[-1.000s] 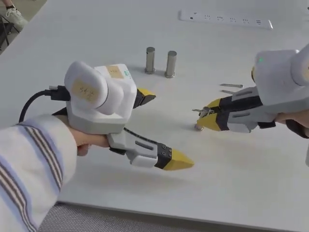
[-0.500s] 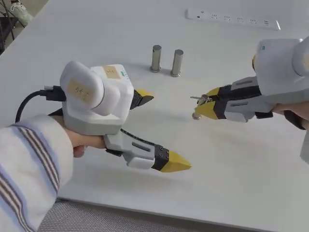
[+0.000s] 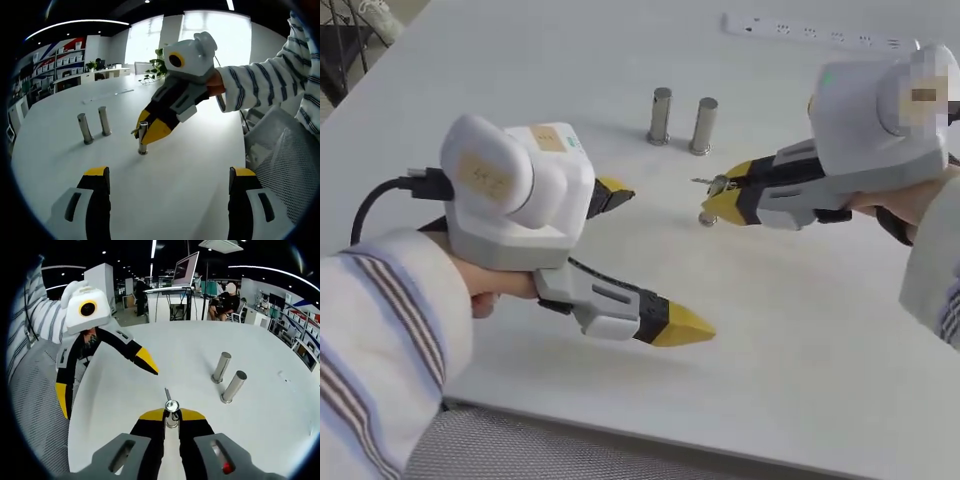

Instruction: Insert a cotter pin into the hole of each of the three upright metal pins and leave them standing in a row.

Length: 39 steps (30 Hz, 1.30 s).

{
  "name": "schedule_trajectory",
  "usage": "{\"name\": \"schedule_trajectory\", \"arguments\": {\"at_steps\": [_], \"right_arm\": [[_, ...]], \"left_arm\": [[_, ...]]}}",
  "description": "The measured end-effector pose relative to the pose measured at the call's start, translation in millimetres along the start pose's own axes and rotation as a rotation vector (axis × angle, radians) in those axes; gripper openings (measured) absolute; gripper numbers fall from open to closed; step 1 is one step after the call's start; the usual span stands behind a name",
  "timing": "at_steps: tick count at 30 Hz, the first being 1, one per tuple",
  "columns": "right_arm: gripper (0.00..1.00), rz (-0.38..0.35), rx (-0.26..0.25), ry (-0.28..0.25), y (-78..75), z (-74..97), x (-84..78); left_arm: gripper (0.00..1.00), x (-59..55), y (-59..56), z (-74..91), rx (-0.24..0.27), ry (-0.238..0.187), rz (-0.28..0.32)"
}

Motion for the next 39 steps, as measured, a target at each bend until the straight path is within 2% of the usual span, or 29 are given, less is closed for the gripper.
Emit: {"name": "schedule_trajectory", "arguments": {"at_steps": [6, 18, 30, 36, 39], "right_arm": [[0.04, -0.025, -0.002, 0.003, -2.0, -5.0, -1.5], [0.04, -0.03, 0.019, 0.005, -0.5, -8.3, -0.8], [0.05, -0.006, 0.016, 0.004, 2.0, -8.7, 0.5], [0.15, -0.031, 0.001, 0.018, 0.6, -8.4, 2.1], [0.14, -0.044, 0.007, 0.014, 1.9, -6.7, 2.4]], "left_arm": [[0.99, 0.4, 0.8, 0.3, 0.003, -0.006, 0.011], [0.99, 3.8, 0.7, -0.7, -0.001, -0.013, 0.005], [0.99, 0.2, -2.5, -3.6, -0.002, -0.004, 0.003], [0.99, -1.6, -5.2, -5.3, -0.005, 0.004, 0.013], [0.99, -0.9, -5.9, -4.8, -0.005, 0.003, 0.019]]}}
Point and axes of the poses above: the centre of the closed fingertips' face, and the gripper's own axes: z roughly backward along the fingers, y roughly to its left, x roughly out of its top, the point moved 1 cm from there along z, roughly backward along the fingers, and after that the axes turned 13 degrees about y, right-handed, at the moved point
